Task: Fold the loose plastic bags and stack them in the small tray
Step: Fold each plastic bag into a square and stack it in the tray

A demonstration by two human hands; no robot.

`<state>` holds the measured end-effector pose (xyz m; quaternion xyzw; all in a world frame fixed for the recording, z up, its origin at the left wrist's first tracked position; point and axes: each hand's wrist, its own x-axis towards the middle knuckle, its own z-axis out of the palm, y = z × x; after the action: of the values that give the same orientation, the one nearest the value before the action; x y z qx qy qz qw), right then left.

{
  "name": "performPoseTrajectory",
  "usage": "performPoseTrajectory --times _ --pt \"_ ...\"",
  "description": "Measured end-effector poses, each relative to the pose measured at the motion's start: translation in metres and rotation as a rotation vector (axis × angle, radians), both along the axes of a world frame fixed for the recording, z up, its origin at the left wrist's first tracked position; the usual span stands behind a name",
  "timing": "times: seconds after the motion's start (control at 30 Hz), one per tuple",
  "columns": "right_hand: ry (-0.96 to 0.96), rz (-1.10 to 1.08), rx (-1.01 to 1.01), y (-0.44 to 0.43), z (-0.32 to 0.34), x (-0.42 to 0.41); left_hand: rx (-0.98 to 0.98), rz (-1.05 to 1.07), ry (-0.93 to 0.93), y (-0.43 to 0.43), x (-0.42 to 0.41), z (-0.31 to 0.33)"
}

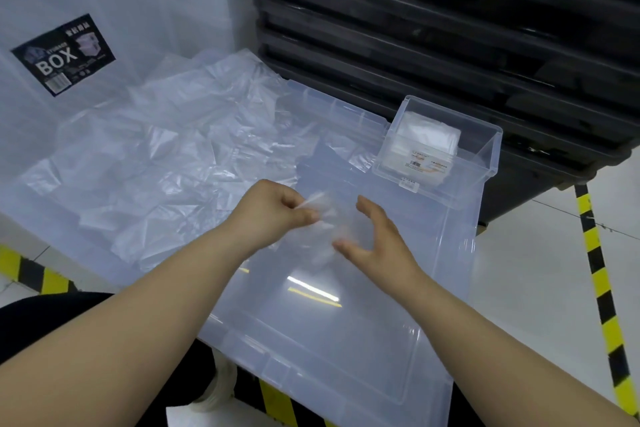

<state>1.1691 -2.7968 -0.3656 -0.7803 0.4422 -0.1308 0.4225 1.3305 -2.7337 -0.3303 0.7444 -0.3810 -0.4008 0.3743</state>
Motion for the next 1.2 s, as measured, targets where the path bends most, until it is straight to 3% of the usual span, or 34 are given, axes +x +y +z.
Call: performPoseTrajectory --times 0.1,0.27,0.37,0.53,0.67,0.83,1.2 --pt "-0.289 -0.161 0.402 -0.009 0.012 0.002 -0.100 0.104 0.253 0.000 -0.006 0.006" --pt "-0.423 -0.119 0.601 -0.018 0.032 0.003 -0.189 0.172 0.386 -0.005 -0.017 0.009" --pt "-0.384 -0.163 0.575 -0.026 0.040 0.000 -0.213 0.223 0.386 -0.009 -0.016 0.009" --pt "-0.385 -0.377 0.458 -0.059 0.063 -0.017 -0.259 0.247 0.174 -0.041 -0.017 0.011" --pt "-0.367 -0.528 0.332 -0.091 0.085 -0.027 -0.231 -0.067 -0.066 -0.078 -0.033 0.011" --pt "-0.318 -0.543 0.194 -0.132 0.104 -0.029 -0.139 -0.369 -0.365 -0.112 -0.045 0.006" --pt "0.064 -0.416 0.108 -0.164 0.085 -0.016 -0.118 -0.432 -0.373 -0.122 -0.040 -0.005"
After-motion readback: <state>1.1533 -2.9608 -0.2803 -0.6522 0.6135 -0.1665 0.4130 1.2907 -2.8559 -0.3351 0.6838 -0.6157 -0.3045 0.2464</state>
